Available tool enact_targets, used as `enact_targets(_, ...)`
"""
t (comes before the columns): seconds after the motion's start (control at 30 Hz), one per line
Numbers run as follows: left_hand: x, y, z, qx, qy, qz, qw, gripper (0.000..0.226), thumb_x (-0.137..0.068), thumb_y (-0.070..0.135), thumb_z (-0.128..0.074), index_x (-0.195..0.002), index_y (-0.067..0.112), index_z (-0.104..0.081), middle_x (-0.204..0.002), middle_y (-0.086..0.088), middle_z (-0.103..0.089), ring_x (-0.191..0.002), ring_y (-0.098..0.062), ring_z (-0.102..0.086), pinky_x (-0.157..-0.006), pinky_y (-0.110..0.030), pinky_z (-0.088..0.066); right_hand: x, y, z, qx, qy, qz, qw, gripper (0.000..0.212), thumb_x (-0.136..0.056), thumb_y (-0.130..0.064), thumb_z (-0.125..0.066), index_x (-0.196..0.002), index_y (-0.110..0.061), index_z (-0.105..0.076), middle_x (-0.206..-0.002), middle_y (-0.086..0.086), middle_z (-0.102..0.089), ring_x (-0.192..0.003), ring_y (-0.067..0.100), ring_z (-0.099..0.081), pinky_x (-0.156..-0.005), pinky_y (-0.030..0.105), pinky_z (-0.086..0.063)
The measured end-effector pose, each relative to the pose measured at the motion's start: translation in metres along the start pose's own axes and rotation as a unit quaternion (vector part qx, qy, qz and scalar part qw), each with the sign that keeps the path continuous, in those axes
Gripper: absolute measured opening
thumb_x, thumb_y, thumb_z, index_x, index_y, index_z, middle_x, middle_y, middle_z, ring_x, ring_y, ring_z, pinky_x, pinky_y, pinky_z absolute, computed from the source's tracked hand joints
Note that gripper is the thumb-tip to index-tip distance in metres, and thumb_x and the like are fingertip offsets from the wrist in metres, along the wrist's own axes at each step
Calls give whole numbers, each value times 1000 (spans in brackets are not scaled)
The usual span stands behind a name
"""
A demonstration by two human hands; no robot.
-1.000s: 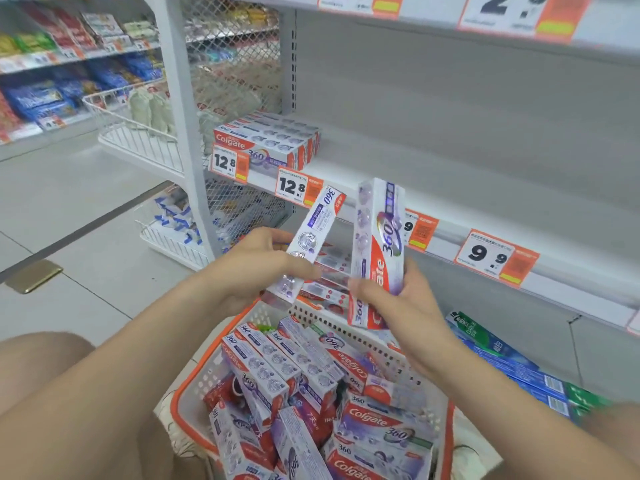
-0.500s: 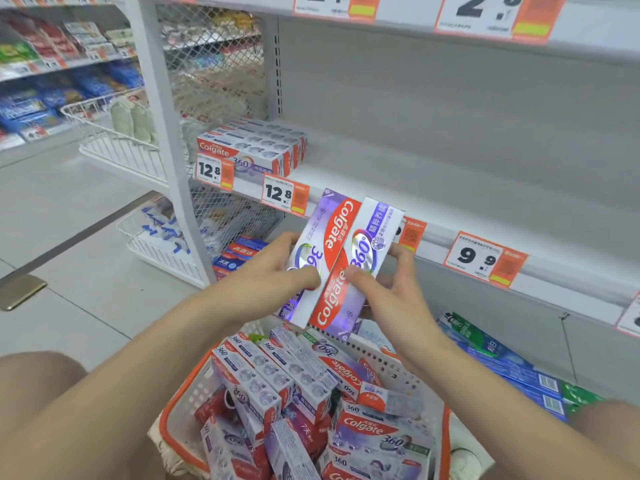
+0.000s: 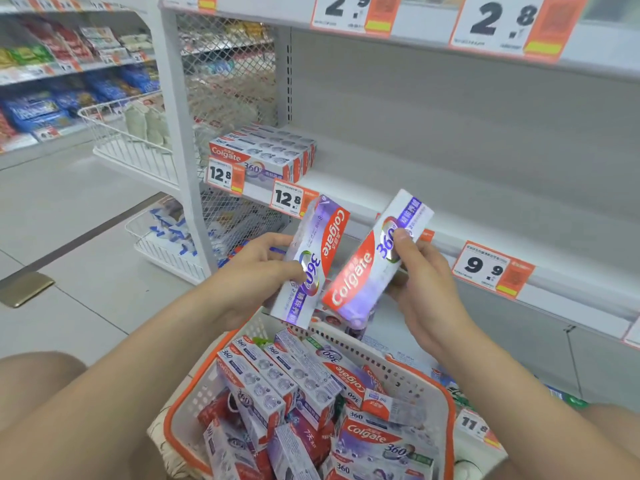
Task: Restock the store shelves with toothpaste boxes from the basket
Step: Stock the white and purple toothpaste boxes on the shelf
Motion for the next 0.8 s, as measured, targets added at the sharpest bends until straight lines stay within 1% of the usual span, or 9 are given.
enact_targets(0.1,-1,-4,4,120,44,5,992,38,-89,-8,-63,-124,6,-54,-95,-20,-74,-80,-34,-71,-75,-47,-57,-4,-9,-4,-107,-23,5,994,52,-103,-19,-63,-146,2,-40,-120,22,-73,-98,38,-76,-81,48,-63)
enact_targets(0.17,-1,-7,2,178,57,7,982,28,-91,-9,-61,-115,4,-53,-98,-23,-73,-81,-37,-72,-71,-46,-61,-5,-16,0,-179,-11,27,983,70,-99,-6,-67,-154,-24,-29,-127,19,-70,-100,44,-75,-80,53,-63)
enact_targets(0.23,0,-11,-4,210,47,19,976,16,-94,-6,-61,-103,5,-57,-101,-27,-75,-86,-39,-72,-75,-53,-64,-4,-20,1,-203,1,45,978,82,-96,0,-69,-152,-42,-28,-128,12,-70,-102,41,-75,-81,53,-62)
enact_targets(0.3,1,-16,-12,238,34,36,970,15,-95,-1,-66,-103,7,-57,-104,-24,-76,-93,-37,-72,-88,-60,-59,-2,-15,-1,-197,12,40,980,74,-93,1,-72,-148,-36,-39,-123,10,-73,-99,31,-76,-82,46,-62)
enact_targets(0.4,3,-19,-20,256,16,46,965,18,-94,8,-73,-102,16,-59,-107,-15,-78,-94,-27,-74,-78,-48,-65,0,-4,-2,-106,37,18,994,58,-82,-9,-85,-125,-30,-53,-119,7,-77,-97,23,-75,-77,35,-54)
enact_targets(0.47,3,-15,-17,261,18,29,965,22,-95,5,-72,-110,16,-61,-111,-15,-78,-90,-25,-77,-68,-39,-63,3,0,-5,-5,28,16,999,61,-71,-19,-94,-119,-18,-55,-109,6,-79,-90,21,-76,-68,31,-53)
enact_targets(0.6,2,1,-13,248,10,-8,969,32,-91,-2,-59,-120,12,-62,-107,-7,-78,-94,-25,-76,-84,-46,-64,12,8,-19,123,-20,6,992,72,-60,-40,-95,-110,-8,-55,-104,8,-77,-73,14,-74,-55,29,-54)
enact_targets(0.7,7,16,-23,216,-47,-37,974,51,-81,9,-66,-132,3,-60,-122,-13,-75,-103,-30,-73,-91,-46,-62,16,8,-38,183,-110,17,977,68,-72,-52,-90,-126,-27,-57,-117,8,-71,-88,9,-75,-71,32,-62)
enact_targets(0.8,9,33,-24,168,-56,-79,981,46,-93,13,-76,-135,4,-59,-126,-15,-73,-111,-33,-73,-94,-44,-61,18,1,-57,227,-207,51,950,60,-89,-53,-77,-143,-48,-50,-128,-8,-71,-113,12,-71,-96,41,-59)
Point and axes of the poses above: each hand's wrist, its own x-axis away from the middle knuckle, its own z-axis out of the back of the hand, y = z × x, the point moved 9 cm from there along -x, towards the middle knuckle
